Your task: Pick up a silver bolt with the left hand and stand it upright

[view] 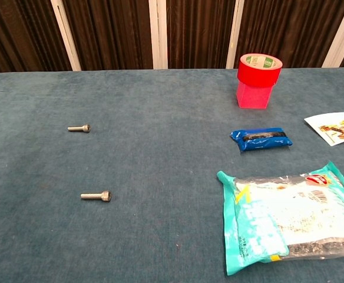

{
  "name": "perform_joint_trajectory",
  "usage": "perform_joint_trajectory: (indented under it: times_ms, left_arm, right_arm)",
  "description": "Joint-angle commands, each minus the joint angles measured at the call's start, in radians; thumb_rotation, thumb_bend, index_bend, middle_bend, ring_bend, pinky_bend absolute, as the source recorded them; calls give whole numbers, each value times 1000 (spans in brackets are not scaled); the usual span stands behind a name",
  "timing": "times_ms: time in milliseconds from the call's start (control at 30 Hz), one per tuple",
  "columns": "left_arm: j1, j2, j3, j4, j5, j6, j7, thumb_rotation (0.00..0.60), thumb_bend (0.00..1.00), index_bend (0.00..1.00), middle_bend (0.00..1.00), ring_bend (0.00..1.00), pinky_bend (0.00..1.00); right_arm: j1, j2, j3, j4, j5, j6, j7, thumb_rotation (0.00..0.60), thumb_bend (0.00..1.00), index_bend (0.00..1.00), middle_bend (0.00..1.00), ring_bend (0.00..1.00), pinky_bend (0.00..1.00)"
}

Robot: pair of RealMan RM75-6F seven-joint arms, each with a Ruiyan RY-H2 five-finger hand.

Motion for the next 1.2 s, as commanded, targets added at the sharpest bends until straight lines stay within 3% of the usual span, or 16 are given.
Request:
perform_joint_trajectory:
  times_ms: [33, 300, 433, 533, 833, 1200]
  left_arm:
    - [-9, 25, -40, -49, 15, 29, -52, 600, 391, 337, 0, 0, 0]
    - [-50, 75, -174, -156, 63, 27, -317, 600, 366, 330, 0, 0, 0]
    - [-84, 72, -261, -200, -12, -41, -427, 600, 305, 302, 0, 0, 0]
    - [-114, 64, -292, -200, -46, -76, -450, 600, 246, 286, 0, 0, 0]
    - [-193, 64, -291, -186, -135, -274, -490, 600, 210, 289, 0, 0, 0]
    - [-237, -30, -247, 11, -114, -386, -629, 600, 303, 387, 0, 0, 0]
  right_arm:
    - [0, 0, 0, -1, 0, 1, 0, 600, 4, 72, 3, 0, 0]
    - [-3, 3, 3, -4, 7, 7, -10, 600, 4, 72, 3, 0, 0]
    - [-2, 1, 7, -2, 23, 5, -24, 600, 4, 72, 3, 0, 0]
    - [0, 4, 8, 1, 35, -1, -36, 600, 4, 72, 3, 0, 0]
    - [6, -5, 19, 19, 81, -16, -66, 600, 4, 72, 3, 0, 0]
    - [13, -20, 35, 47, 133, -29, -84, 600, 5, 72, 3, 0, 0]
